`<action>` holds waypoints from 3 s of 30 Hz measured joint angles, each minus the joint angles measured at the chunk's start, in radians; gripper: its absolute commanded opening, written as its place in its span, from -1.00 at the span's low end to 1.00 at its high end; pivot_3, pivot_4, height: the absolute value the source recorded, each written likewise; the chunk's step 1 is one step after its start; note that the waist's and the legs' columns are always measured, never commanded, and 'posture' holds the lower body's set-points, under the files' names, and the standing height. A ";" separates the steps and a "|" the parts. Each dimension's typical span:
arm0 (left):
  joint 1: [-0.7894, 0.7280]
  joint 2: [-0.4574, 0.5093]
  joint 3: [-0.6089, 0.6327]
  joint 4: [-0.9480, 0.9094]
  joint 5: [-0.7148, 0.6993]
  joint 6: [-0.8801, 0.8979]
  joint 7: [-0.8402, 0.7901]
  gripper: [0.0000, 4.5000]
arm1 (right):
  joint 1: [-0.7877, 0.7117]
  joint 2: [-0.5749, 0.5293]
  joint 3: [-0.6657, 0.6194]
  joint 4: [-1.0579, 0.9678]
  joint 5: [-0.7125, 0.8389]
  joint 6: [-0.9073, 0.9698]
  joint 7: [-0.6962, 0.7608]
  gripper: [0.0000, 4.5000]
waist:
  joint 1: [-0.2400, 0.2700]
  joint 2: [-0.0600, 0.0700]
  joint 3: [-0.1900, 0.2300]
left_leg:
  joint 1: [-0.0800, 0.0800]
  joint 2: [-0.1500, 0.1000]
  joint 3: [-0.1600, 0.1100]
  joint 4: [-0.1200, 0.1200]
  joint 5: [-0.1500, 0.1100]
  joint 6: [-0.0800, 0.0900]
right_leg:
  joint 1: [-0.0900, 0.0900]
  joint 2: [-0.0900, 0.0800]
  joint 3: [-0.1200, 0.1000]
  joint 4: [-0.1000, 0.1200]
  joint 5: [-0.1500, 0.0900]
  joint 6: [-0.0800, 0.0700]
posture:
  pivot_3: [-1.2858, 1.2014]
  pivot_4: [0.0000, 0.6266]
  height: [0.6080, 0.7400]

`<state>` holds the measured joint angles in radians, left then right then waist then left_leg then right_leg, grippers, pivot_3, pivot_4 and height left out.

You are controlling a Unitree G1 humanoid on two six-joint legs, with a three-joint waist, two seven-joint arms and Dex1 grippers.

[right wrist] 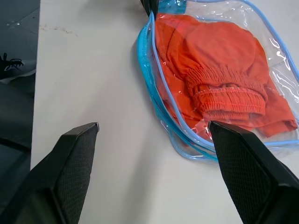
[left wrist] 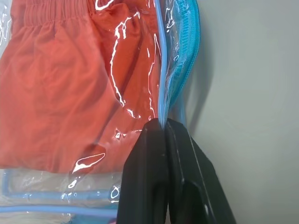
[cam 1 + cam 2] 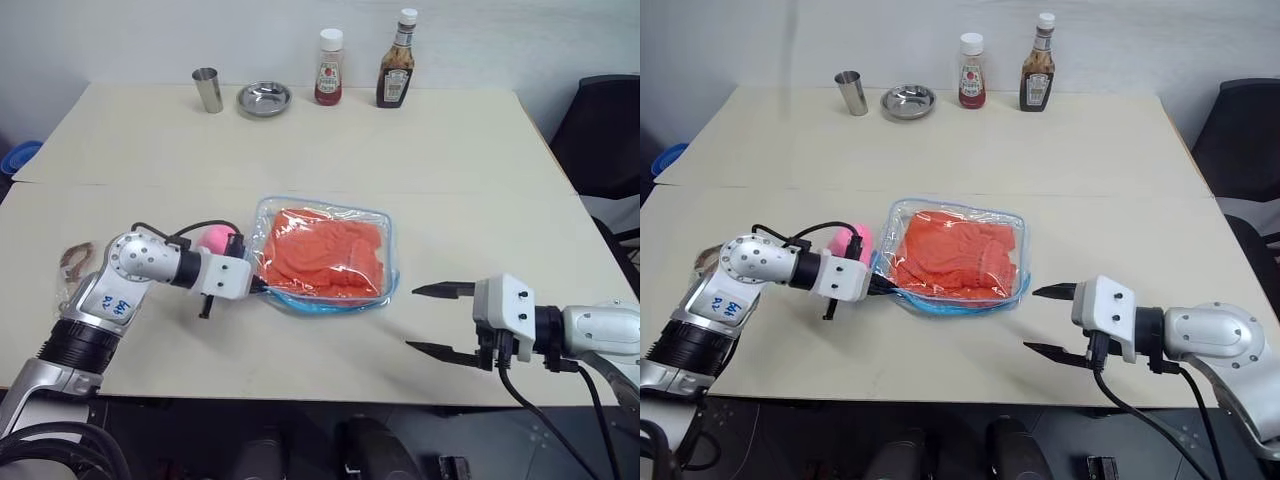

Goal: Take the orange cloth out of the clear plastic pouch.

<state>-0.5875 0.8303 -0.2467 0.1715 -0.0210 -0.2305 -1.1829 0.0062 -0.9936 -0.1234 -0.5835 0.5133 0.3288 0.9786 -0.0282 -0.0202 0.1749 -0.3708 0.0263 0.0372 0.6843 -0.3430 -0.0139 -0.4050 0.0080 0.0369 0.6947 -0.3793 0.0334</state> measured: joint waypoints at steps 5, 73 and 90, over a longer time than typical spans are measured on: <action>0.011 -0.131 0.104 -0.076 -0.212 0.404 0.063 -0.99 | -0.018 0.026 0.021 0.004 -0.041 -0.003 -0.002 0.74 | 0.003 0.000 0.000 | -0.001 0.000 -0.001 0.001 0.000 0.000 | 0.000 -0.001 0.000 0.001 0.000 0.000 | 0.03 -0.52 1.00; 0.046 -0.309 0.123 -0.312 -0.288 0.769 0.419 -1.00 | -0.565 0.328 0.558 0.693 -0.872 -0.758 -0.131 -0.99 | -0.001 -0.002 -0.001 | 0.000 0.000 0.000 0.002 0.001 -0.002 | -0.001 0.000 0.000 0.003 0.000 0.000 | 0.03 -0.52 1.00; -0.075 -0.330 0.090 0.009 -0.046 0.558 0.582 -1.00 | -0.377 -0.001 0.541 0.561 -0.637 -1.122 0.118 -0.99 | -0.001 -0.002 -0.001 | 0.001 0.000 0.000 0.002 0.001 -0.002 | -0.001 0.000 0.000 0.003 0.000 0.000 | 0.03 -0.52 1.00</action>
<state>-0.6627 0.5005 -0.1563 0.1809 -0.0674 0.3276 -0.6010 -0.3705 -0.9949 0.4180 -0.0221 -0.1232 -0.7935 1.0970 -0.0288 -0.0225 0.1735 -0.3700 0.0265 0.0373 0.6863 -0.3418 -0.0161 -0.4058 0.0079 0.0366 0.6974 -0.3793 0.0335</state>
